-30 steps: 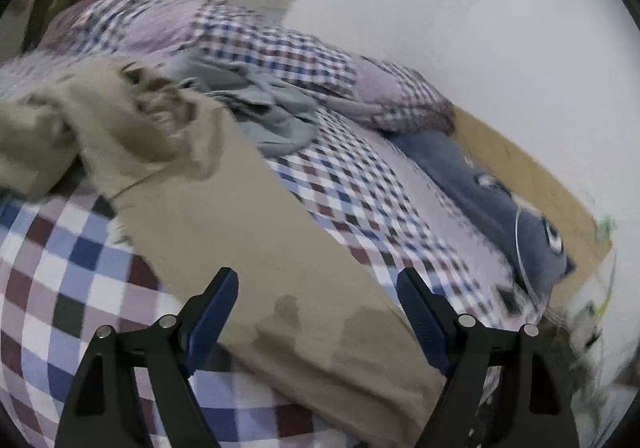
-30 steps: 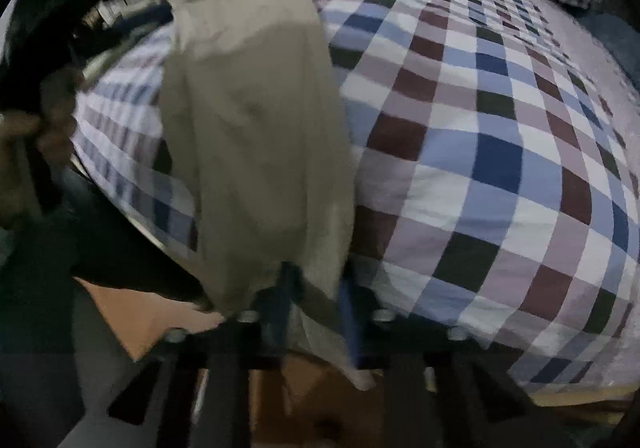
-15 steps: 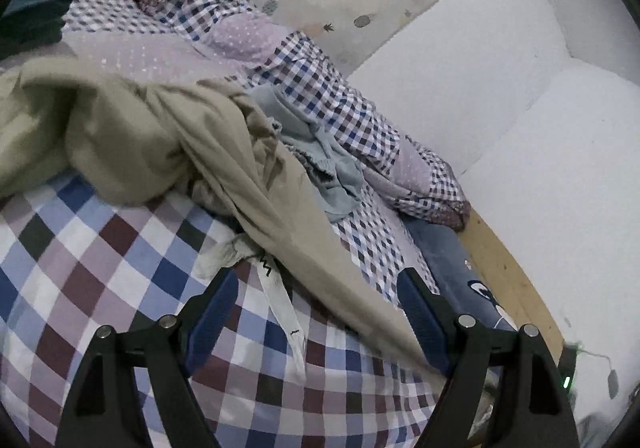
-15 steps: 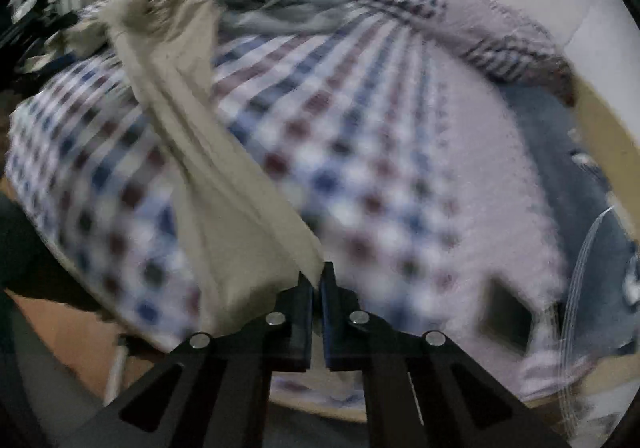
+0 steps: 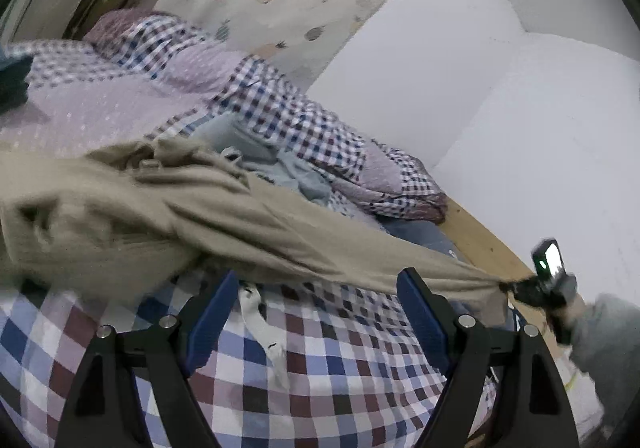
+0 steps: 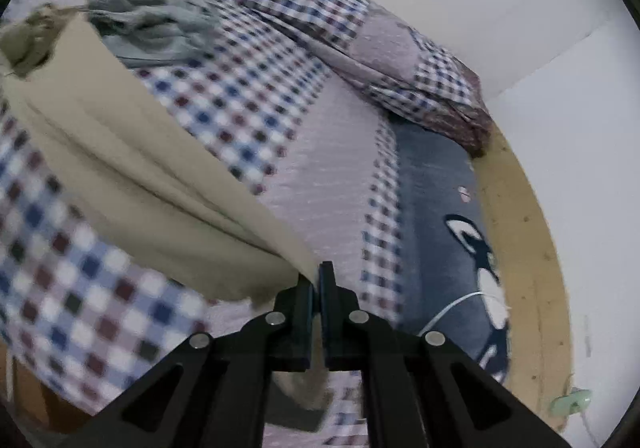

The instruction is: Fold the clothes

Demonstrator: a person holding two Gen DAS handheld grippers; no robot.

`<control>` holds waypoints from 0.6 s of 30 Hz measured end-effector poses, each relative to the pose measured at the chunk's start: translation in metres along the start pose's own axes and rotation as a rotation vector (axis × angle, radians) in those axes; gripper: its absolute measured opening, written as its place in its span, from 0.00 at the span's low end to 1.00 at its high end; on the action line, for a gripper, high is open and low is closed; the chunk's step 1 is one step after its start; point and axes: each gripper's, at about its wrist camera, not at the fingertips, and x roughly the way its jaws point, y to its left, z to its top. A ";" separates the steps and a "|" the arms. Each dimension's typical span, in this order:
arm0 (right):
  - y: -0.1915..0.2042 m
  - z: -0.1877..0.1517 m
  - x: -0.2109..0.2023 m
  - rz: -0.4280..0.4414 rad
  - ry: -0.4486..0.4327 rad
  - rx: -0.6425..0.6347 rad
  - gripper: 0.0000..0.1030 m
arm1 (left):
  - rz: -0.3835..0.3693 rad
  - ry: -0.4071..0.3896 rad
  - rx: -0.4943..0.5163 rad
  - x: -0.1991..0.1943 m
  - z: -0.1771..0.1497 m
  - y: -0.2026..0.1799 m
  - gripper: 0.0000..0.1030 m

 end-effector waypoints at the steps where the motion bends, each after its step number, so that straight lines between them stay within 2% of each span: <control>1: -0.008 0.005 0.009 -0.021 0.011 0.006 0.00 | -0.003 0.002 0.014 0.000 0.000 -0.002 0.82; 7: -0.073 0.029 0.073 -0.134 0.087 0.113 0.00 | -0.004 0.033 0.061 0.006 0.000 -0.010 0.82; 10: -0.093 0.033 0.111 -0.186 0.134 0.168 0.00 | 0.007 0.049 0.073 0.006 -0.001 -0.010 0.82; 14: -0.099 0.023 0.166 -0.245 0.239 0.252 0.00 | 0.040 0.064 0.087 -0.001 -0.002 -0.005 0.82; 16: -0.091 0.015 0.174 -0.230 0.250 0.291 0.00 | 0.058 0.062 0.071 -0.006 -0.002 0.002 0.82; 17: -0.087 0.011 0.174 -0.217 0.248 0.309 0.02 | 0.064 0.056 0.053 -0.009 0.000 0.007 0.82; 18: -0.082 0.007 0.175 -0.205 0.246 0.327 0.08 | 0.067 0.046 0.030 -0.013 0.002 0.012 0.82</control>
